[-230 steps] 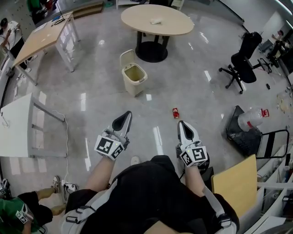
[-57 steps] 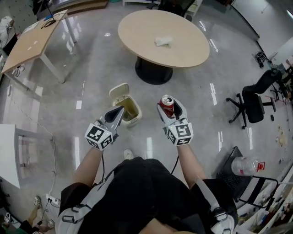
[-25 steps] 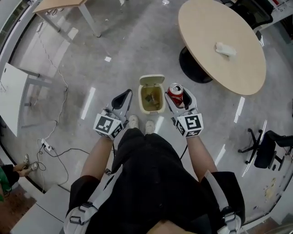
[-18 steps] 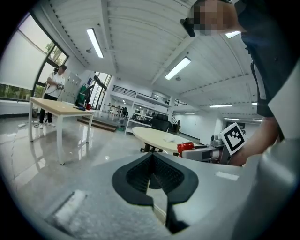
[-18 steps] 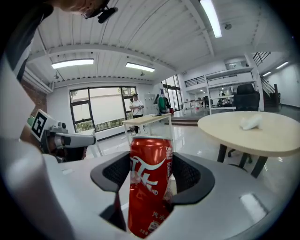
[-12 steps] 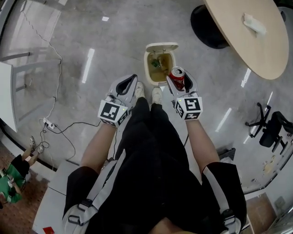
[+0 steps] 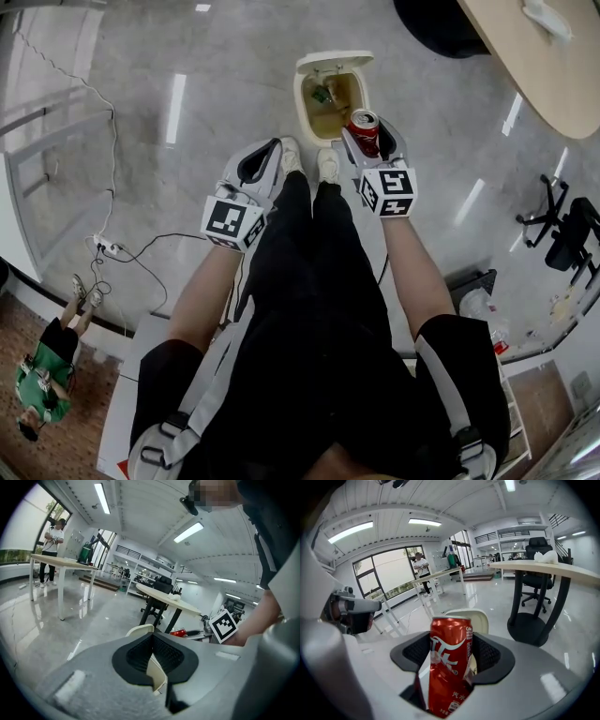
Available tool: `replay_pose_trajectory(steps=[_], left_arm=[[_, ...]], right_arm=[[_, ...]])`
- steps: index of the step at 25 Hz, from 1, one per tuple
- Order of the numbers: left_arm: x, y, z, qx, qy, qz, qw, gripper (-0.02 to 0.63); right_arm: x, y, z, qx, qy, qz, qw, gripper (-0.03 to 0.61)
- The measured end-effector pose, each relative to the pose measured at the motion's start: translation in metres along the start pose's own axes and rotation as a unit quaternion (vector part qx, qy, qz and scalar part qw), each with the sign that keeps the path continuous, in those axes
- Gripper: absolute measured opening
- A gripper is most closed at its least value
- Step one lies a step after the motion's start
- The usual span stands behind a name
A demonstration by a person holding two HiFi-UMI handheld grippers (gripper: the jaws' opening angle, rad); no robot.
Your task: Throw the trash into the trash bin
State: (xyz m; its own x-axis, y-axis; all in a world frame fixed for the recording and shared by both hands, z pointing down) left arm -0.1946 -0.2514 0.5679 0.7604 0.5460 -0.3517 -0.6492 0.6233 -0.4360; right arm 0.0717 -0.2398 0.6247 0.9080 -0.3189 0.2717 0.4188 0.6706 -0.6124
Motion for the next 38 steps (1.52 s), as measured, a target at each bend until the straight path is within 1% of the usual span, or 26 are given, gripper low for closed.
replay_pose_trajectory(steps=[6, 9, 11, 13, 14, 15, 16, 19, 21, 25, 28, 33, 35, 38], left_arm=[[-0.008, -0.008, -0.009, 0.008, -0.004, -0.003, 1.0000, 0.002], [-0.009, -0.008, -0.009, 0.003, -0.007, 0.000, 1.0000, 0.002], [-0.012, -0.006, -0.006, -0.002, -0.005, -0.003, 1.0000, 0.002], [-0.015, -0.002, -0.004, -0.007, 0.001, -0.009, 0.9999, 0.002], [-0.018, 0.000, -0.003, -0.009, 0.004, -0.012, 0.9999, 0.002], [-0.020, 0.002, -0.002, -0.011, 0.005, -0.015, 0.9998, 0.002], [-0.021, 0.003, 0.000, -0.013, 0.006, -0.017, 0.9997, 0.002], [-0.021, 0.003, 0.004, -0.022, 0.007, -0.018, 0.9996, 0.002], [-0.019, -0.001, 0.002, -0.023, 0.004, -0.015, 0.9996, 0.002], [-0.010, -0.010, -0.011, -0.009, -0.004, -0.009, 0.9999, 0.003], [0.000, -0.013, -0.025, 0.005, -0.012, -0.007, 0.9999, 0.002], [0.019, -0.014, -0.057, 0.041, -0.030, -0.011, 0.9986, 0.002], [0.027, -0.010, -0.072, 0.059, -0.041, -0.015, 0.9973, 0.002], [0.041, -0.001, -0.094, 0.089, -0.052, -0.029, 0.9943, 0.002]], right_arm=[[-0.004, -0.018, 0.006, -0.010, -0.014, 0.015, 1.000, 0.285], [-0.004, -0.025, 0.008, -0.014, -0.018, 0.014, 1.000, 0.285], [-0.001, -0.031, 0.013, -0.022, -0.030, 0.008, 0.999, 0.287], [0.003, -0.041, 0.020, -0.041, -0.051, -0.003, 0.998, 0.407], [0.004, -0.047, 0.022, -0.050, -0.058, -0.007, 0.997, 0.417], [0.004, -0.052, 0.023, -0.053, -0.060, -0.009, 0.997, 0.415], [0.004, -0.055, 0.023, -0.053, -0.059, -0.007, 0.997, 0.391], [0.003, -0.053, 0.018, -0.035, -0.046, 0.015, 0.998, 0.256], [0.003, -0.047, 0.012, -0.019, -0.047, 0.025, 0.998, 0.218], [0.009, -0.025, -0.003, 0.012, -0.053, 0.036, 0.998, 0.162], [0.017, -0.002, -0.017, 0.033, -0.048, 0.045, 0.997, 0.135], [0.032, 0.034, -0.050, 0.078, -0.036, 0.057, 0.995, 0.093], [0.035, 0.049, -0.066, 0.098, -0.030, 0.049, 0.994, 0.078], [0.031, 0.074, -0.093, 0.132, -0.006, 0.020, 0.991, 0.072]])
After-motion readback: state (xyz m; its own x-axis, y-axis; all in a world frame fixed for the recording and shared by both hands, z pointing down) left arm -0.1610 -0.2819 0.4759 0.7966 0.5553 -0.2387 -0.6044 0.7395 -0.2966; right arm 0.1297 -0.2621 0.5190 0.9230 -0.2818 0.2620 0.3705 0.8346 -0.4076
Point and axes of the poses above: the fingertips, and each gripper's own axes: y backward along the fingers, x to its right, z out of its underside, the point moved 10 cm from there along y, backward along the fingers, and after that the axes turned 4 degrees about -z, right-handed, at the moved point
